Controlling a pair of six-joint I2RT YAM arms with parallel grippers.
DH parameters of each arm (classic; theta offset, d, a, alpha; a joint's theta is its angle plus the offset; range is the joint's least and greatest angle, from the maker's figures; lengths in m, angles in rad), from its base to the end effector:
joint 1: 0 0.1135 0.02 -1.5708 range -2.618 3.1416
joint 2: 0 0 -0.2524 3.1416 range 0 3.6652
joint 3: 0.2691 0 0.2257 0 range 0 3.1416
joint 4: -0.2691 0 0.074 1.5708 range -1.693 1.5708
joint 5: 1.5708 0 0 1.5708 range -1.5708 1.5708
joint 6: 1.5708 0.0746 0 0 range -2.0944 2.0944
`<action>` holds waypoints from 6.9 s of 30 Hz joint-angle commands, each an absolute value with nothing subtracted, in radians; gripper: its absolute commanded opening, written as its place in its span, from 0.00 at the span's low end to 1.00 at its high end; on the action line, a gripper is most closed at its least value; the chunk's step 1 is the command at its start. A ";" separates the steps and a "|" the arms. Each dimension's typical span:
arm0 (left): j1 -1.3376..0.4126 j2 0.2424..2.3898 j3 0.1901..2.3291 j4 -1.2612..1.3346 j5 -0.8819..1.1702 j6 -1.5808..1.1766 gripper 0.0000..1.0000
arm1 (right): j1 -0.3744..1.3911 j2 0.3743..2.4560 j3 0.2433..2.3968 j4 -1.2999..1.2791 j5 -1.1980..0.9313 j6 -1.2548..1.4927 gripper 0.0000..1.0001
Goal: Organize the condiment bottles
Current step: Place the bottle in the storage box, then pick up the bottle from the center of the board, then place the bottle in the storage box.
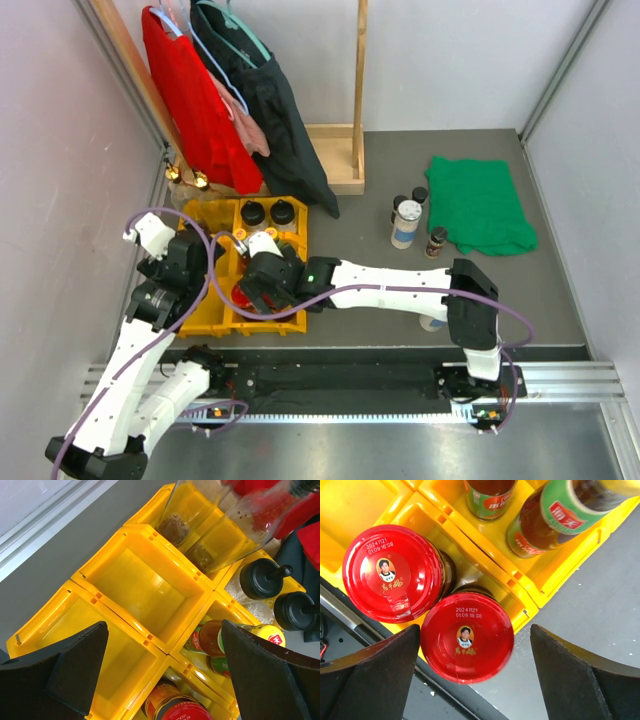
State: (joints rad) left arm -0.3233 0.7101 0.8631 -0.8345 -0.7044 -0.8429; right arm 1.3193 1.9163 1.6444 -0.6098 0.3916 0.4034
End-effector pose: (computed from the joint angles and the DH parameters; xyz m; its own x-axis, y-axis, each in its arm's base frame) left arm 0.1444 0.0026 0.2881 -0.2221 -0.5255 -0.8213 -0.6021 0.7364 -0.3084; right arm 0.1326 0.4017 0.2400 -0.5044 -0.5050 -0.7004 -0.6924 0.7212 -0.0213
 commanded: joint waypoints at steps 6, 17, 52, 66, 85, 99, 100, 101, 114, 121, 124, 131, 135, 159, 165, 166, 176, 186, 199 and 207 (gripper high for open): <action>-0.322 0.646 0.870 -0.758 -0.643 -0.730 0.99 | 1.330 1.675 1.602 -0.515 0.428 0.384 0.93; -0.322 0.690 0.879 -0.637 -0.214 -0.511 0.99 | 1.229 1.461 1.451 -0.580 0.522 0.478 0.96; -0.853 1.495 1.195 0.078 -0.065 -0.315 0.99 | 0.381 0.953 0.937 -0.650 0.336 0.727 0.93; -0.891 1.833 1.448 0.104 -0.027 -0.229 0.99 | 0.118 0.832 0.870 -0.689 0.269 0.681 0.94; -0.899 2.078 1.640 0.126 -0.090 -0.156 0.99 | 0.086 0.793 0.834 -0.690 0.232 0.677 0.94; -0.899 2.059 1.621 0.152 -0.126 -0.163 0.41 | 0.084 0.785 0.828 -0.692 0.236 0.669 0.94; -0.899 2.048 1.617 0.150 -0.130 -0.164 0.34 | 0.084 0.784 0.828 -0.692 0.236 0.669 0.94; -0.900 2.042 1.608 0.149 -0.144 -0.164 0.22 | 0.084 0.782 0.828 -0.692 0.235 0.669 0.94; -0.950 1.769 1.491 0.005 -0.331 -0.123 0.00 | 0.083 0.772 0.825 -0.693 0.222 0.664 0.94; -0.953 1.520 1.399 -0.201 -0.451 -0.141 0.00 | 0.084 0.776 0.824 -0.678 0.213 0.660 0.94; -0.951 1.427 1.361 -0.267 -0.571 -0.114 0.00 | 0.084 0.787 0.827 -0.672 0.203 0.657 0.94; -0.946 1.270 1.319 -0.360 -0.859 -0.101 0.00 | 0.083 0.813 0.830 -0.657 0.186 0.657 0.94; -0.939 1.168 1.330 -0.387 -0.955 -0.113 0.00 | 0.083 0.821 0.833 -0.655 0.178 0.657 0.94; -0.451 1.069 1.184 -0.686 -1.042 -0.609 0.00 | 0.084 0.833 0.821 -0.643 0.156 0.649 0.93; -0.391 1.065 1.112 -0.677 -1.026 -0.724 0.00 | 0.084 0.831 0.815 -0.634 0.152 0.643 0.93; -0.388 1.060 1.094 -0.672 -1.026 -0.733 0.00 | 0.084 0.831 0.815 -0.635 0.152 0.640 0.93; -0.371 1.034 1.003 -0.673 -1.034 -0.879 0.00 | 0.084 0.834 0.819 -0.637 0.149 0.640 0.93; -0.373 1.060 0.920 -0.649 -1.006 -0.934 0.00 | 0.084 0.836 0.827 -0.646 0.140 0.646 0.93; -0.371 1.158 0.842 -0.583 -0.993 -0.968 0.02 | 0.083 0.834 0.830 -0.652 0.132 0.649 0.93; -0.371 1.206 0.807 -0.546 -0.971 -0.997 0.11 | 0.084 0.841 0.831 -0.652 0.135 0.643 0.93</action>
State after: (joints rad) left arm -0.3756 1.2018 0.8188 -0.6289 -0.9535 -0.9649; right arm 0.0952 0.8391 0.8242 -0.6746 0.1345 0.6502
